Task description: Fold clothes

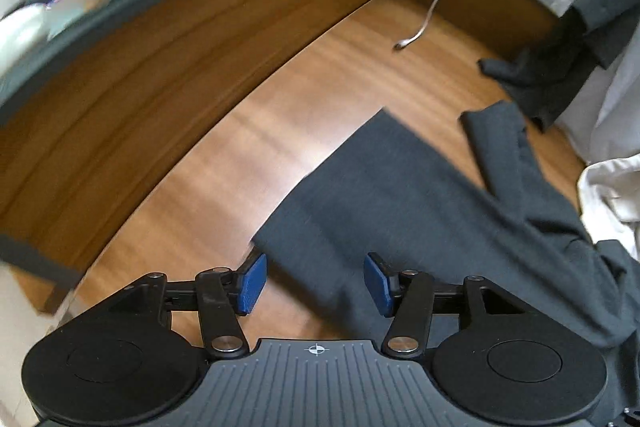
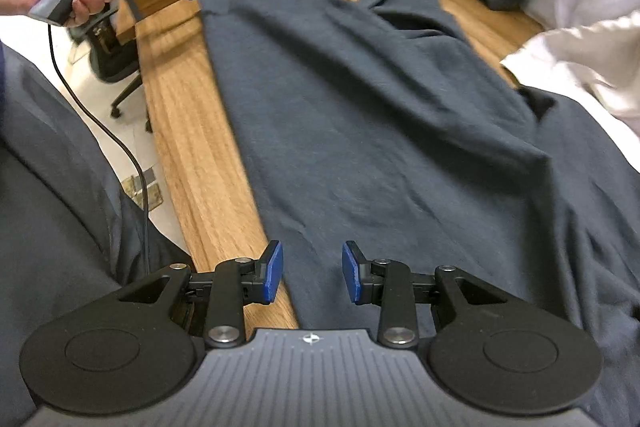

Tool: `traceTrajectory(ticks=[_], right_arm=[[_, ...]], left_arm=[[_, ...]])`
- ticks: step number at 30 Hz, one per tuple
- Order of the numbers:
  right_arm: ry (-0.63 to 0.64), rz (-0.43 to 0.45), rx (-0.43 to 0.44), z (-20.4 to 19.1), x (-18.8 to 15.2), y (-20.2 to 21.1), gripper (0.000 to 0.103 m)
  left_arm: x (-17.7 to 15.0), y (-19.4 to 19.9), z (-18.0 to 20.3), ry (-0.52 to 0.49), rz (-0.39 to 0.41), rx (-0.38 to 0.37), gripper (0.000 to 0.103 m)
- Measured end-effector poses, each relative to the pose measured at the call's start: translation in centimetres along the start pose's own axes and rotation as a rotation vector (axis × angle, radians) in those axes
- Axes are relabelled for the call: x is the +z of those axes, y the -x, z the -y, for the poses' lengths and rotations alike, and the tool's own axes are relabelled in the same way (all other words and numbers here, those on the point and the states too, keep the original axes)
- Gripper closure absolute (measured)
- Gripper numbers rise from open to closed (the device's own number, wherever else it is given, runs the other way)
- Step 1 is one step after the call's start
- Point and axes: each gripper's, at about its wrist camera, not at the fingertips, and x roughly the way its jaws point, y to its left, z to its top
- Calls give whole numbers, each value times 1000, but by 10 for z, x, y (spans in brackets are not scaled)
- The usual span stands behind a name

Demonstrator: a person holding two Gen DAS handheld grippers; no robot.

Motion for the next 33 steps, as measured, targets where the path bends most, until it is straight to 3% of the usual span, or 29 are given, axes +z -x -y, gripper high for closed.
traceTrajectory(ticks=[7, 9, 10, 11, 13, 14, 17, 20, 25, 27, 29, 31, 33], right_arm=[[117, -10, -16, -23, 8, -16, 66], [130, -8, -25, -26, 9, -17, 66], [137, -8, -30, -27, 9, -17, 71], [130, -5, -34, -26, 9, -17, 81], [109, 3, -42, -25, 8, -14, 98], [99, 7, -46, -25, 8, -13, 99], [68, 19, -57, -23, 7, -10, 100], [35, 55, 10, -24, 9, 8, 100], [16, 42, 104, -20, 9, 13, 98], [9, 36, 141, -19, 9, 15, 89], [-6, 39, 173, -14, 10, 19, 87], [-43, 63, 174, -5, 12, 32, 85], [-91, 112, 155, 7, 15, 50, 79]], left_arm=[[-3, -12, -14, 131, -11, 17, 48], [-3, -16, -15, 157, 14, 10, 67], [-2, -19, -16, 161, 12, 7, 91], [-2, -22, -15, 162, 10, 4, 98], [-4, -21, -10, 140, 25, 28, 98], [-4, -18, -7, 123, 31, 44, 98], [-7, -7, 0, 76, 54, 94, 98], [-13, 13, -5, 50, 73, 146, 98], [-24, 31, -13, 7, 75, 185, 97], [-27, 35, -13, -8, 88, 190, 89], [-29, 39, -13, -23, 101, 195, 78], [-32, 43, -13, -37, 114, 200, 49], [-35, 47, -13, -52, 127, 205, 47]])
